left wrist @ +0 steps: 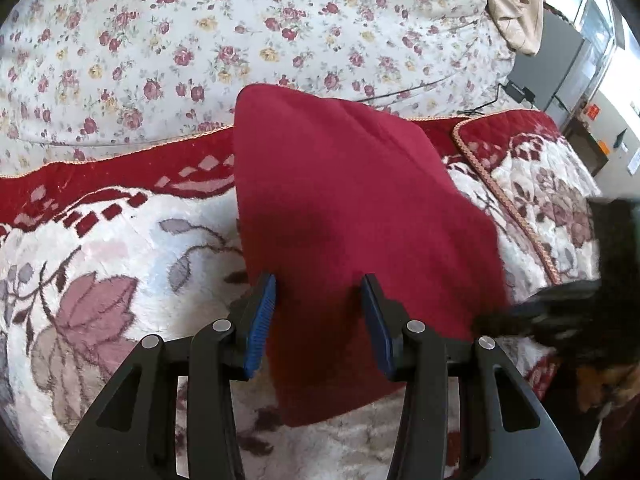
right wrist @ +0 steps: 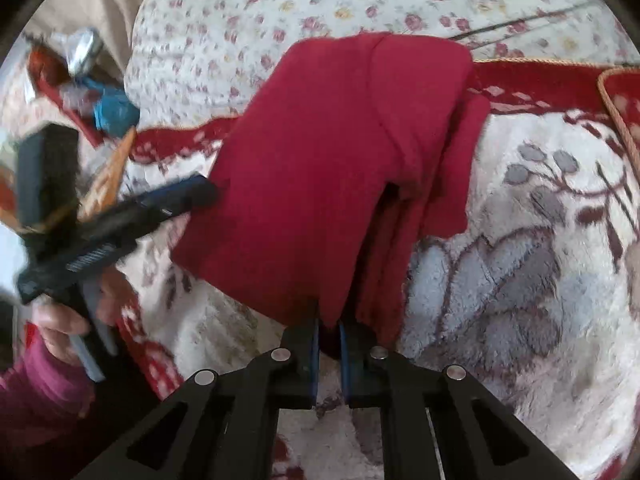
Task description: Fold small clothes
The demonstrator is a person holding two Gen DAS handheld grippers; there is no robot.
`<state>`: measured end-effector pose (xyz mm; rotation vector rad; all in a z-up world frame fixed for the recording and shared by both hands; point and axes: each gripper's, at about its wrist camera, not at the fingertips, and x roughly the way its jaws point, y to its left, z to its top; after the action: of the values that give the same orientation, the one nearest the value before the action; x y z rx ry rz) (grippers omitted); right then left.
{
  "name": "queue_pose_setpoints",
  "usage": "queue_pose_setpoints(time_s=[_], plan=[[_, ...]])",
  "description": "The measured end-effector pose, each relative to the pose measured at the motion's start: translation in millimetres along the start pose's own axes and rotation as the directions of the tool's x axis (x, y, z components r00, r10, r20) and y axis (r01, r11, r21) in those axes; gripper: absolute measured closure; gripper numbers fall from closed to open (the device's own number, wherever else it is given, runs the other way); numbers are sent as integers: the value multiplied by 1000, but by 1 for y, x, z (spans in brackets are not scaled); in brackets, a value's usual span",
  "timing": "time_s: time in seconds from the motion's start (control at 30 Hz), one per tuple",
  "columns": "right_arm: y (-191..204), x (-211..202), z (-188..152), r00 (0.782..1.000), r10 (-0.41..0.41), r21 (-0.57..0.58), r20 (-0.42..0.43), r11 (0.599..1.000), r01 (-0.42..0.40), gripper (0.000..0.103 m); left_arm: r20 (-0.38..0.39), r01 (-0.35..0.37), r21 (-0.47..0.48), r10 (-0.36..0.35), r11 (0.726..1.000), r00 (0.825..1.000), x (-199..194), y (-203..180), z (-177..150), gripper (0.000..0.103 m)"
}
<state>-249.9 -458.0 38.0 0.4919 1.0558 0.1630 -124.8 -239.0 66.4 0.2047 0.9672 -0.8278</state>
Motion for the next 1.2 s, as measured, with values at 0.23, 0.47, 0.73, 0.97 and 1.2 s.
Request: queue_pose_setpoints(time_s=[0.23, 0.47, 0.73, 0.97, 1.2], plan=[[8, -77, 31, 971, -32, 33, 238, 999, 24, 94, 21, -22, 5, 22, 1000, 1000, 4, 1, 5, 60], [25, -26, 86, 970, -157, -56, 183, 984, 170, 68, 34, -54, 21, 53, 998, 998, 8, -4, 8, 58], [-17, 15, 78, 954, -269, 10, 128, 963, 270, 68, 44, -61, 43, 59, 997, 997, 12, -8, 8, 51], [-17, 5, 71, 954, -278, 27, 113, 961, 277, 68, 39, -75, 30, 74, 997, 996, 12, -8, 8, 51], [-14, 10, 57, 952, -285, 23, 108, 958, 284, 66, 37, -64, 19, 63, 998, 997, 14, -7, 7, 46]])
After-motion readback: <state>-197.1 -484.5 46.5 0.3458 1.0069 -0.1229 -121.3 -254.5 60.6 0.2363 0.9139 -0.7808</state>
